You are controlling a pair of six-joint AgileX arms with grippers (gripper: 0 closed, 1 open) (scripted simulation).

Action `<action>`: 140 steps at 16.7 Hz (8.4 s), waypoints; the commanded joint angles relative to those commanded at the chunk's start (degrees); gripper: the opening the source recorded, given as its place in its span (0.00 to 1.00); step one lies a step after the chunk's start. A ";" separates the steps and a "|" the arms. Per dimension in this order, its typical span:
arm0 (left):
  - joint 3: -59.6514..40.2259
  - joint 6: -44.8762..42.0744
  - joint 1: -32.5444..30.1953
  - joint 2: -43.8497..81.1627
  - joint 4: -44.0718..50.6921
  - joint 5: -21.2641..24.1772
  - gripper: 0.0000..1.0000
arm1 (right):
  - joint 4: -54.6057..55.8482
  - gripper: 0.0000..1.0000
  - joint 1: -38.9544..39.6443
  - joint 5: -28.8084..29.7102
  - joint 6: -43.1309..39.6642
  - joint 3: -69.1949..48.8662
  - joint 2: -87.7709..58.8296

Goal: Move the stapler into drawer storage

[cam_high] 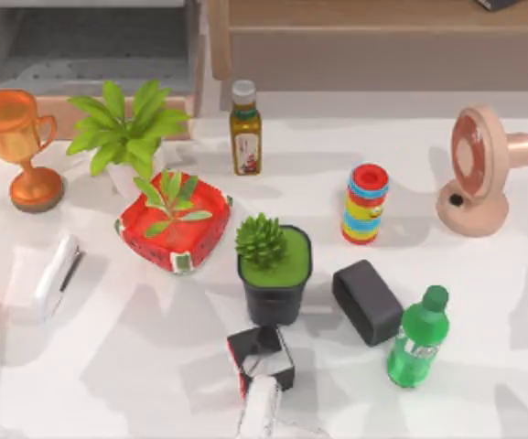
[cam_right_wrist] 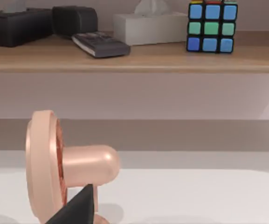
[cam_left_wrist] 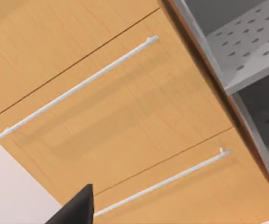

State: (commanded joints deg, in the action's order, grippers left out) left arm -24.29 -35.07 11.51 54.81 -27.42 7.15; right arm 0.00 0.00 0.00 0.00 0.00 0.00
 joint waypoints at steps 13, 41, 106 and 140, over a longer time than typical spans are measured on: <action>-33.43 -47.90 11.24 65.77 -34.71 16.20 1.00 | 0.00 1.00 0.00 0.00 0.00 0.00 0.00; -45.29 -55.67 11.03 78.93 -36.44 18.09 0.47 | 0.00 1.00 0.00 0.00 0.00 0.00 0.00; -3.60 -56.33 27.61 61.86 -58.81 34.31 0.75 | 0.00 1.00 0.00 0.00 0.00 0.00 0.00; -11.17 -27.31 28.76 45.13 -9.37 15.12 1.00 | 0.00 1.00 0.00 0.00 0.00 0.00 0.00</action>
State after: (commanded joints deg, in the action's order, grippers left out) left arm -35.46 -62.38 40.27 99.94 -36.79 22.27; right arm 0.00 0.00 0.00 0.00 0.00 0.00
